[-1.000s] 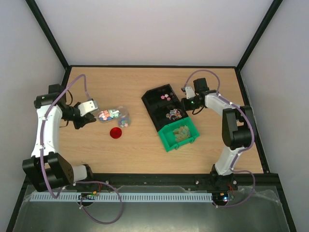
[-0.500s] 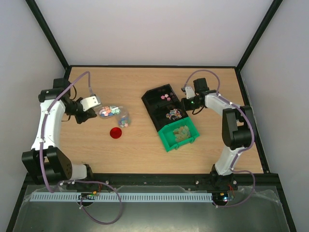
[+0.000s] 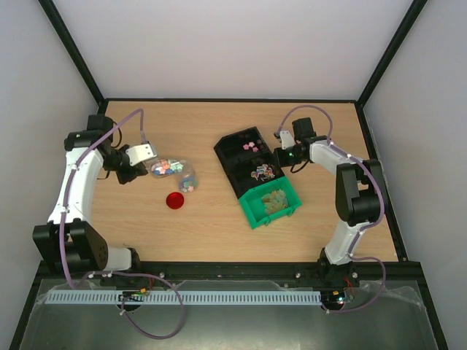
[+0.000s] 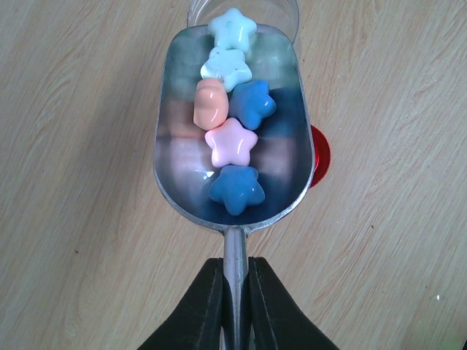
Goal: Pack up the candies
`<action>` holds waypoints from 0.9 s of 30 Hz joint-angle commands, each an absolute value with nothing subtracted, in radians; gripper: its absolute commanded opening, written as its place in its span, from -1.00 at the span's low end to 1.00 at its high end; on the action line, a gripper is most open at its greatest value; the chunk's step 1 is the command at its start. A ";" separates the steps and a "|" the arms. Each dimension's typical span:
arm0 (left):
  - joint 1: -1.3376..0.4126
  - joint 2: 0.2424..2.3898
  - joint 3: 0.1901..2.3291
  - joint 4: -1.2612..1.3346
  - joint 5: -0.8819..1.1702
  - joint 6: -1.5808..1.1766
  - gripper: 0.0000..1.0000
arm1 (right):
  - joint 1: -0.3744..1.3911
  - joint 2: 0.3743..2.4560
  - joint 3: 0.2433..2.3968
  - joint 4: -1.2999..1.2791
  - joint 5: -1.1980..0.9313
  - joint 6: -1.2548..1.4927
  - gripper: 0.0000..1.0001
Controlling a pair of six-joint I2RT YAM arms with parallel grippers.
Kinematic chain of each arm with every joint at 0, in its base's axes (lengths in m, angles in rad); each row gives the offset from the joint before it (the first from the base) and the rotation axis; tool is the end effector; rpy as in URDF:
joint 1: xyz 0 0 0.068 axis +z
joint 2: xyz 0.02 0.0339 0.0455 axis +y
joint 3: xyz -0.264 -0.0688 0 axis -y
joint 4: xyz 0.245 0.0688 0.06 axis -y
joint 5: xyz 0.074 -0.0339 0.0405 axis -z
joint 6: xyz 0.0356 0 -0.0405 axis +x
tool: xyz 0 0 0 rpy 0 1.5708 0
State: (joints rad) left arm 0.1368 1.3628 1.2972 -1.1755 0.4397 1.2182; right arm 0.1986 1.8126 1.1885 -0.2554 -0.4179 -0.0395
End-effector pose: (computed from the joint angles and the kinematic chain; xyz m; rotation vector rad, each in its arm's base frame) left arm 0.2480 0.0188 0.3151 1.4256 2.1862 -0.1821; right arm 0.3746 0.0901 0.1933 -0.4719 2.3860 0.5820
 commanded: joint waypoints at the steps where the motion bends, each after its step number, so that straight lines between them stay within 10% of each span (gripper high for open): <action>1: 0.123 1.373 1.333 -1.186 0.416 1.208 -0.95 | 0.208 1.838 1.200 -0.283 -0.433 -0.058 -0.93; 27: 0.044 1.371 1.379 -1.212 0.328 1.194 -0.96 | 0.208 1.840 1.203 -0.288 -0.431 -0.061 -0.89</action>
